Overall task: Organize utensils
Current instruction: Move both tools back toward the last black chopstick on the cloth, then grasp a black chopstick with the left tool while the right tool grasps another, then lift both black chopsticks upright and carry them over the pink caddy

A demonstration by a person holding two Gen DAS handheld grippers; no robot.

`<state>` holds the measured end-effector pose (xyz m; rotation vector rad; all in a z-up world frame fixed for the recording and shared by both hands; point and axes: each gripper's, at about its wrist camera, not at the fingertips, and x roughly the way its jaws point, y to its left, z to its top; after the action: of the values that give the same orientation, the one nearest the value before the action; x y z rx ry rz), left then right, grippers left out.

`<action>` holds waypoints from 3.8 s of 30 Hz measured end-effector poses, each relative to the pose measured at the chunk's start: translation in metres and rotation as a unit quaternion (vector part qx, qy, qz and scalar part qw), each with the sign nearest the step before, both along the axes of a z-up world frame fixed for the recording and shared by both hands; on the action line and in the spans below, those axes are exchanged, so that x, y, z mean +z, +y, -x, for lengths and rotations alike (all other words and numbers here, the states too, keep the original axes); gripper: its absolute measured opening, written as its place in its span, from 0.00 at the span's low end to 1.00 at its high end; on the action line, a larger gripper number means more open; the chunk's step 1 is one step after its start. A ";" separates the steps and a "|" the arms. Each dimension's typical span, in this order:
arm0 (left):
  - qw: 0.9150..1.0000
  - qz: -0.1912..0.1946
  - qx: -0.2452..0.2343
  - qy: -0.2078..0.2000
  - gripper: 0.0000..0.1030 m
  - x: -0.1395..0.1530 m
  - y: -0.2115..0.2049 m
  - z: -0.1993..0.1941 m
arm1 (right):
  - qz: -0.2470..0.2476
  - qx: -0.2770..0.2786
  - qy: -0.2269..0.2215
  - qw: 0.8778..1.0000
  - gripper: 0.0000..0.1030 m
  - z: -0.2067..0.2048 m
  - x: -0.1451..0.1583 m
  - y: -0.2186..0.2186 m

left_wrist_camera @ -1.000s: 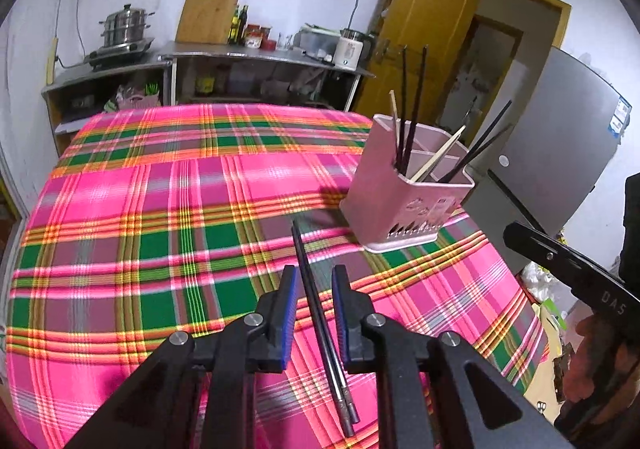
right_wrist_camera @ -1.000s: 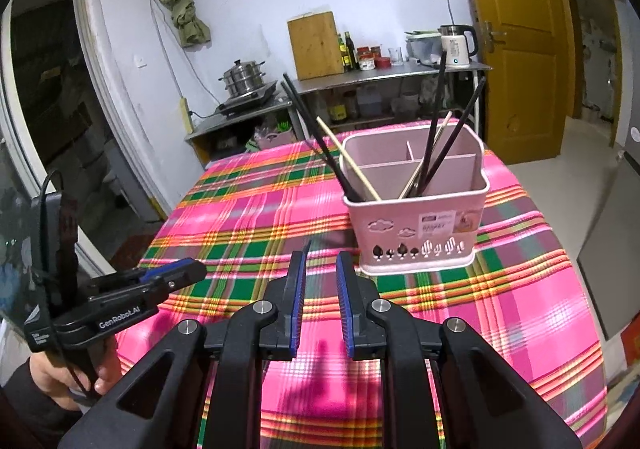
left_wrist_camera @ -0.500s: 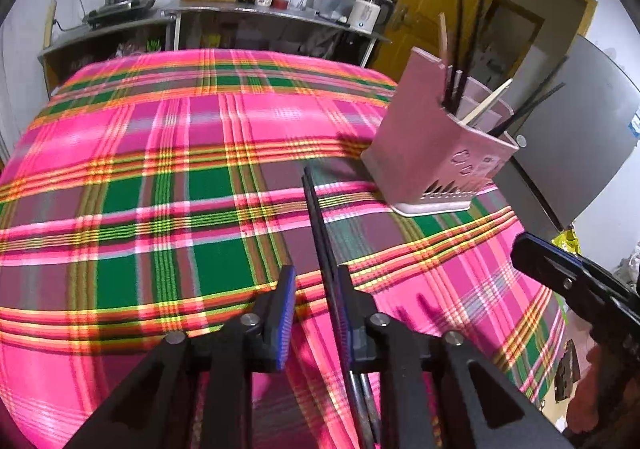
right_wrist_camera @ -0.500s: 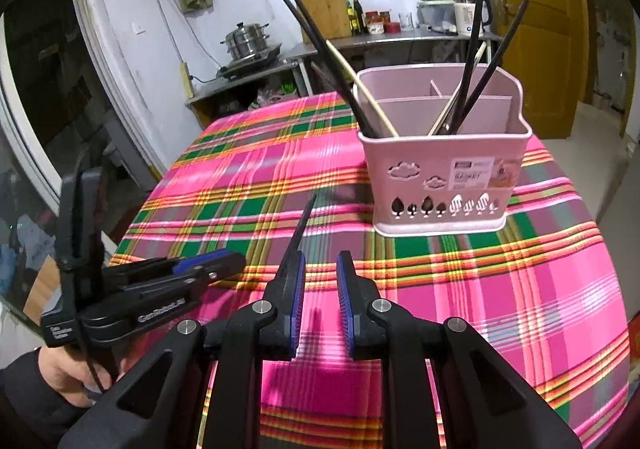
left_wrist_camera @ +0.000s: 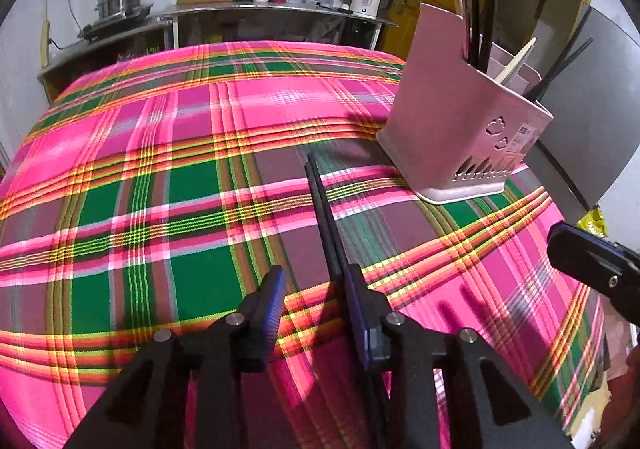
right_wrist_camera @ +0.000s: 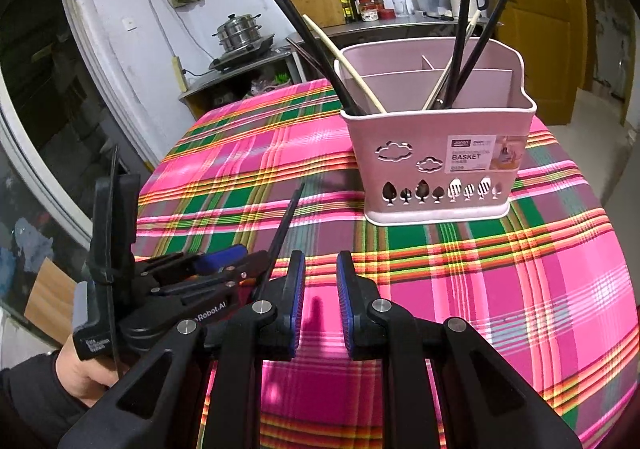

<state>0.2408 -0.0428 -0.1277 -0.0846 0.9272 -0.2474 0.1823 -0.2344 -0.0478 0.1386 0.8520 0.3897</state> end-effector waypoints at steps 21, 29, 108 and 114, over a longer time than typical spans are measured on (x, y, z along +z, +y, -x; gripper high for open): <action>0.999 -0.030 0.043 -0.002 0.08 -0.001 0.041 0.007 | 0.001 0.005 0.004 1.000 0.16 0.001 -0.002 0.008; 0.995 0.002 0.103 0.009 0.08 0.000 0.094 0.017 | 0.009 0.038 0.021 0.999 0.16 -0.016 -0.018 0.039; 0.992 0.071 0.020 -0.099 0.05 0.150 0.062 0.037 | -0.010 0.031 -0.070 0.997 0.05 -0.012 0.088 0.030; 0.992 0.073 0.008 -0.102 0.05 0.156 0.053 0.038 | -0.011 0.021 -0.076 0.997 0.05 -0.007 0.094 0.022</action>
<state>0.2030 0.0107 0.0285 -0.1979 0.7050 -0.3039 0.1889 -0.2128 0.0464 0.1096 0.7027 0.4443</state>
